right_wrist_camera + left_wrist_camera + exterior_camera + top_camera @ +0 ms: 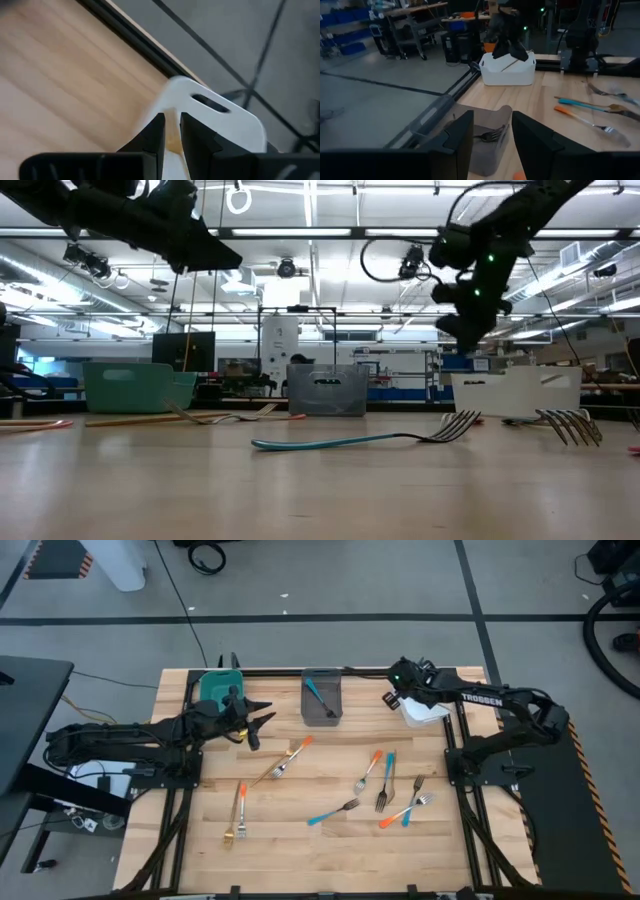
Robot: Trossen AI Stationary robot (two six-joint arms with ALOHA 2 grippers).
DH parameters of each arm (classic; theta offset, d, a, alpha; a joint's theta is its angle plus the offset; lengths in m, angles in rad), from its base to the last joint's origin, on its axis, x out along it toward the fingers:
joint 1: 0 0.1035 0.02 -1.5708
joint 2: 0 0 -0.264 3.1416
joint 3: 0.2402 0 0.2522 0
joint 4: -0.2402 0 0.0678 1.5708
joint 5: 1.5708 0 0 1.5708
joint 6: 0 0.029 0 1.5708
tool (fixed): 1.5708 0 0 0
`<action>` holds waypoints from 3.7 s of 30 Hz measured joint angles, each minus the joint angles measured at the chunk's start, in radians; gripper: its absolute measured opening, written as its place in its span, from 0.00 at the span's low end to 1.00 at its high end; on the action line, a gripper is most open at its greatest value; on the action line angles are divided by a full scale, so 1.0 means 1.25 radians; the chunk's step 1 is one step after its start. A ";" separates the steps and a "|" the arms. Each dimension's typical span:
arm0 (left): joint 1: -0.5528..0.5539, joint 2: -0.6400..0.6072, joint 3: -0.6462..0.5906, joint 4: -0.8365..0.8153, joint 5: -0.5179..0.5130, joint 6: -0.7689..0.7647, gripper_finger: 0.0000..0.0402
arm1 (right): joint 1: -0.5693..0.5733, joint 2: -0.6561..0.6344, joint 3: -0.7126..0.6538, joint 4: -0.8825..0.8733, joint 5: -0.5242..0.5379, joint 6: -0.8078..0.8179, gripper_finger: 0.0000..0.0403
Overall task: Sort silverware by color (type)
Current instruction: Put the bottom left gold fork into the white bin
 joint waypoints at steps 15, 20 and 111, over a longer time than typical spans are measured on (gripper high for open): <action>-0.067 0.003 0.000 -0.032 0.406 -0.188 0.35 | 0.267 0.002 0.068 0.102 -0.268 0.276 0.17; -0.106 0.014 0.000 -0.032 0.367 -0.187 0.35 | 0.362 0.004 0.067 0.136 -0.238 0.306 0.17; -0.369 0.023 0.001 -0.250 0.290 -0.306 0.35 | 0.785 0.191 0.146 0.091 -0.281 0.330 0.29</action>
